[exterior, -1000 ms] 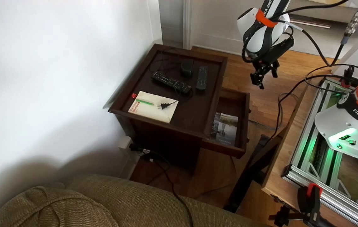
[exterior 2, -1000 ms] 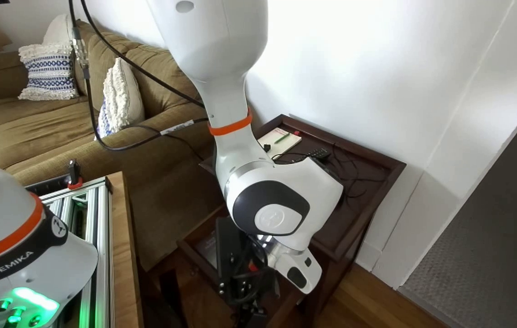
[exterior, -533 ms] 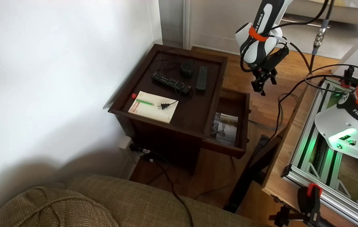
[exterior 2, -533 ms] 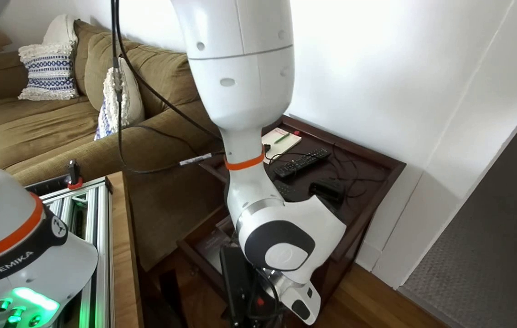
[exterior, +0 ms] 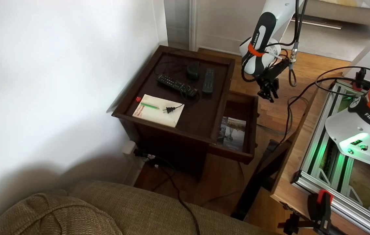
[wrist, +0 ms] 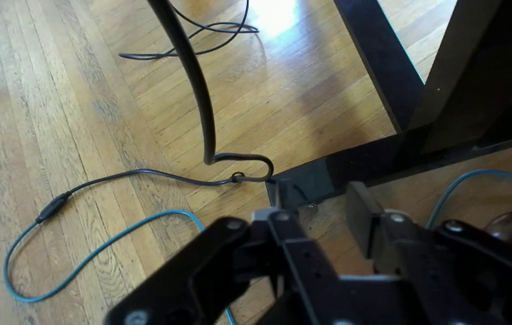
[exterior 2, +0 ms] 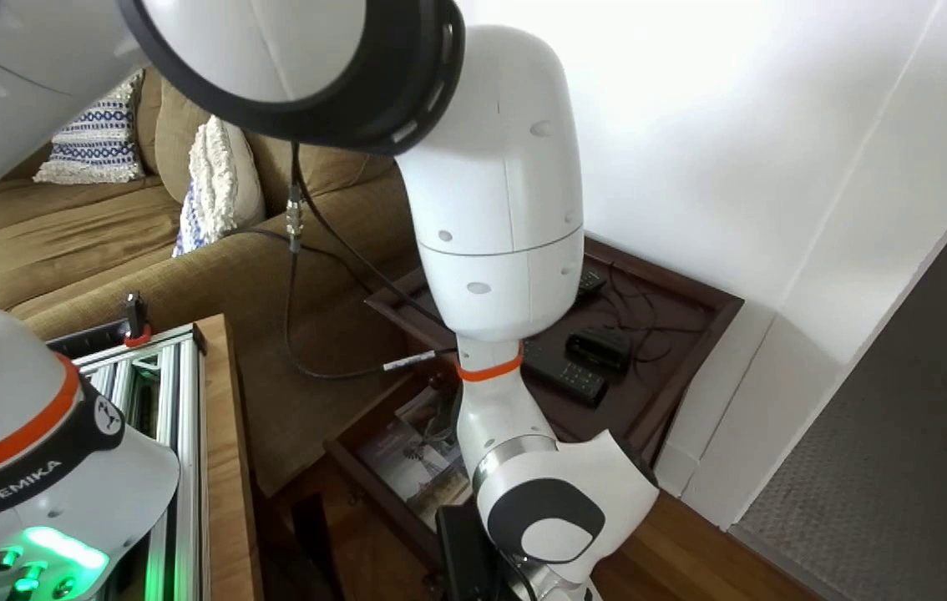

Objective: Close the drawer

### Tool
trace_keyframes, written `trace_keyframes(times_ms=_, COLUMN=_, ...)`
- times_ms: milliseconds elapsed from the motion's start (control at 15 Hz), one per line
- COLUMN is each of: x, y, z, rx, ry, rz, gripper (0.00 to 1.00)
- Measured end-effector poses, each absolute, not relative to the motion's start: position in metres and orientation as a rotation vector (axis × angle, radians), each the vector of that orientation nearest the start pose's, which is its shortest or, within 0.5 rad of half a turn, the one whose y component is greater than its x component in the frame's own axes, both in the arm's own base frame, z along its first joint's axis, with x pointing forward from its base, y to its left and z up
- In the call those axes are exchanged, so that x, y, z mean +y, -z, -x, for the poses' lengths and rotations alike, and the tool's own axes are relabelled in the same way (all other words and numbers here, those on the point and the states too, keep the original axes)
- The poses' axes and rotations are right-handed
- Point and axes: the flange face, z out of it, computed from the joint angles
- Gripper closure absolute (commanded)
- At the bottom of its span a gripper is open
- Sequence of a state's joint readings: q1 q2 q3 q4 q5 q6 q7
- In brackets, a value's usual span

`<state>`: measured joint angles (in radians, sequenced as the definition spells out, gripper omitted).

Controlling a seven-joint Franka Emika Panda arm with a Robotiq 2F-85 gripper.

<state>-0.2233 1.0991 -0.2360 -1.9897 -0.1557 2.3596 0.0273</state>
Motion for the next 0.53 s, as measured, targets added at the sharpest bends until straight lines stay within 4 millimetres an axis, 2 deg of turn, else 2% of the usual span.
trace_keyframes(times_ms=67, x=-0.228, y=0.106, z=-0.368, rx=0.443, ry=-1.241, rz=3.015, gripper=1.00)
trace_keyframes(times_ms=400, x=-0.230, y=0.133, z=-0.374, rx=0.486, ry=-1.274, rz=2.969, gripper=1.00)
trace_keyframes(times_ms=533, x=-0.228, y=0.137, z=-0.372, rx=0.486, ry=-1.273, rz=2.934, gripper=1.00)
